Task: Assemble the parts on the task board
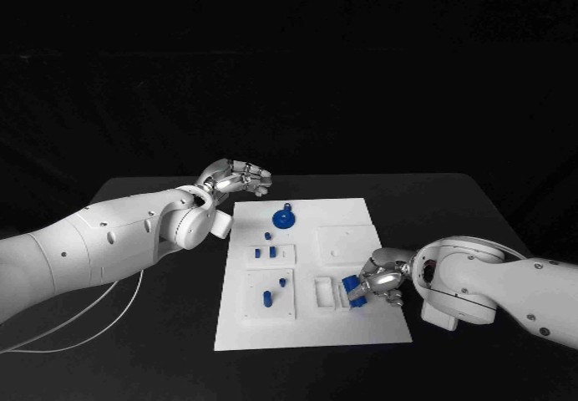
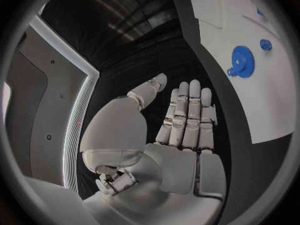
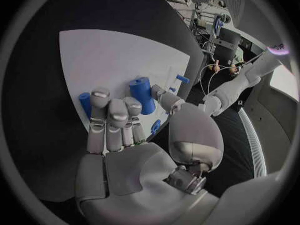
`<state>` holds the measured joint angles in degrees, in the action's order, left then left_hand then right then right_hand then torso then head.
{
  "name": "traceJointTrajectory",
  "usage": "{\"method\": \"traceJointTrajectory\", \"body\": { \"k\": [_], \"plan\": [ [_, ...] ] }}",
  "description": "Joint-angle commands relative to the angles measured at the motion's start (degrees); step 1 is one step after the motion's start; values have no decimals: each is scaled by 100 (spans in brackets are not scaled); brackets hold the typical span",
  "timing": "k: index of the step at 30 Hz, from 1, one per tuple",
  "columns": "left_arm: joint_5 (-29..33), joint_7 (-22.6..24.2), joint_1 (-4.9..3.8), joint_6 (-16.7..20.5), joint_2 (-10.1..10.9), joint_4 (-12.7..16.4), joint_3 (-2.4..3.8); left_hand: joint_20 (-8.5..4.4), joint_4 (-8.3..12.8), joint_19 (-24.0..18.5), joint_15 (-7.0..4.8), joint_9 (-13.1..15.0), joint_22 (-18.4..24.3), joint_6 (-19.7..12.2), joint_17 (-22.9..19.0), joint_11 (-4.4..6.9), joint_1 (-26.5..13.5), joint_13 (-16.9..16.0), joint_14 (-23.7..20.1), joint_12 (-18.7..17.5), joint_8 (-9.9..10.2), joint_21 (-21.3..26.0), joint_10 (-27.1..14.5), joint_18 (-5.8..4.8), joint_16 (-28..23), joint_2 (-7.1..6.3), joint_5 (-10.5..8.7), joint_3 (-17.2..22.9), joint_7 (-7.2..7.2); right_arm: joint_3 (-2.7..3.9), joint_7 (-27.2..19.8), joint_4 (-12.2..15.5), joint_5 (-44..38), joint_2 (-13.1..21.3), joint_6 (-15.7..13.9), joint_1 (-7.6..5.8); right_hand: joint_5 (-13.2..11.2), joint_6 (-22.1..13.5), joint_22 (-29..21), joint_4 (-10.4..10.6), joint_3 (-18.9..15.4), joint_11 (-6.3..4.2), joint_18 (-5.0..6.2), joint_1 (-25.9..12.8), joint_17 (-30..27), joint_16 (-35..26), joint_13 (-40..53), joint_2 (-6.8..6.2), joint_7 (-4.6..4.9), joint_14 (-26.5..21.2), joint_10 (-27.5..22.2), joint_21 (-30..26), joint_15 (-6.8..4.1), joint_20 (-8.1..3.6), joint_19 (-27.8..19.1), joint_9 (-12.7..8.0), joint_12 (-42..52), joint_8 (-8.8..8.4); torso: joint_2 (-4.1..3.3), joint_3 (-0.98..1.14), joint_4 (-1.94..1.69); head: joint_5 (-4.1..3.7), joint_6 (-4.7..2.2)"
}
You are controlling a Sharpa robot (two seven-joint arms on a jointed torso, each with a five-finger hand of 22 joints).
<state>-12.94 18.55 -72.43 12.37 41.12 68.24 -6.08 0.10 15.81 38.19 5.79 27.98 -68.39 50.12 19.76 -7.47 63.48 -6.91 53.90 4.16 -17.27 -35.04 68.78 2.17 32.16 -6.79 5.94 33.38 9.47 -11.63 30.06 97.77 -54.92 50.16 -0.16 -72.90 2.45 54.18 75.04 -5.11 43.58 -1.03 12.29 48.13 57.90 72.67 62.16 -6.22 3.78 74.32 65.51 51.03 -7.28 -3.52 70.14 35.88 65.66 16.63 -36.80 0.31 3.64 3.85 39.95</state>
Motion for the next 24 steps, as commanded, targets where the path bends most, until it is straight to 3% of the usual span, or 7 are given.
{"method": "traceJointTrajectory", "body": {
  "k": [1, 7, 24],
  "plan": [
    [32, 43, -1, -72, -4, 8, 4, 30, -5, -25, 37, -9, -7, -36, 7, 15, -70, 9, 9, -13, -8, 21, -45, 59, -29, -2, -5, -25, -8, -19, -17, 71, 377, 8, -114, -12, 36, 371, 96, 27, -8, -37, 271, -35, 10, -12, 11, 0, 123, 32, 16, 25, -23, 24, 33, 72, -34, 43, 1, 5, 1, 14, 1],
    [32, 43, -1, -78, -15, 8, 4, 30, -5, -25, 37, -9, -8, -36, 11, 15, -72, 10, 10, -12, -8, 22, -44, 59, -31, -1, -5, -26, -8, 4, -28, 157, 456, 6, -122, -108, 37, 381, 94, 34, -37, -41, 271, -102, 17, -13, 18, -8, 119, 33, 22, 37, -27, 26, 31, 77, -45, 37, -3, 1, -2, 20, 14],
    [32, 32, -2, -90, -16, 17, 4, 31, -9, -26, 38, -10, -14, -37, 23, 15, -83, 11, 11, -11, -10, 26, -45, 59, -40, 1, -5, -29, -9, 0, 64, 19, 761, -325, 13, -112, 37, 382, 90, 34, -101, -41, 271, -210, 22, -22, 27, -41, 119, 31, 23, 46, -29, 30, 15, 80, -67, 18, -6, -7, -6, 34, 22]
  ]
}}
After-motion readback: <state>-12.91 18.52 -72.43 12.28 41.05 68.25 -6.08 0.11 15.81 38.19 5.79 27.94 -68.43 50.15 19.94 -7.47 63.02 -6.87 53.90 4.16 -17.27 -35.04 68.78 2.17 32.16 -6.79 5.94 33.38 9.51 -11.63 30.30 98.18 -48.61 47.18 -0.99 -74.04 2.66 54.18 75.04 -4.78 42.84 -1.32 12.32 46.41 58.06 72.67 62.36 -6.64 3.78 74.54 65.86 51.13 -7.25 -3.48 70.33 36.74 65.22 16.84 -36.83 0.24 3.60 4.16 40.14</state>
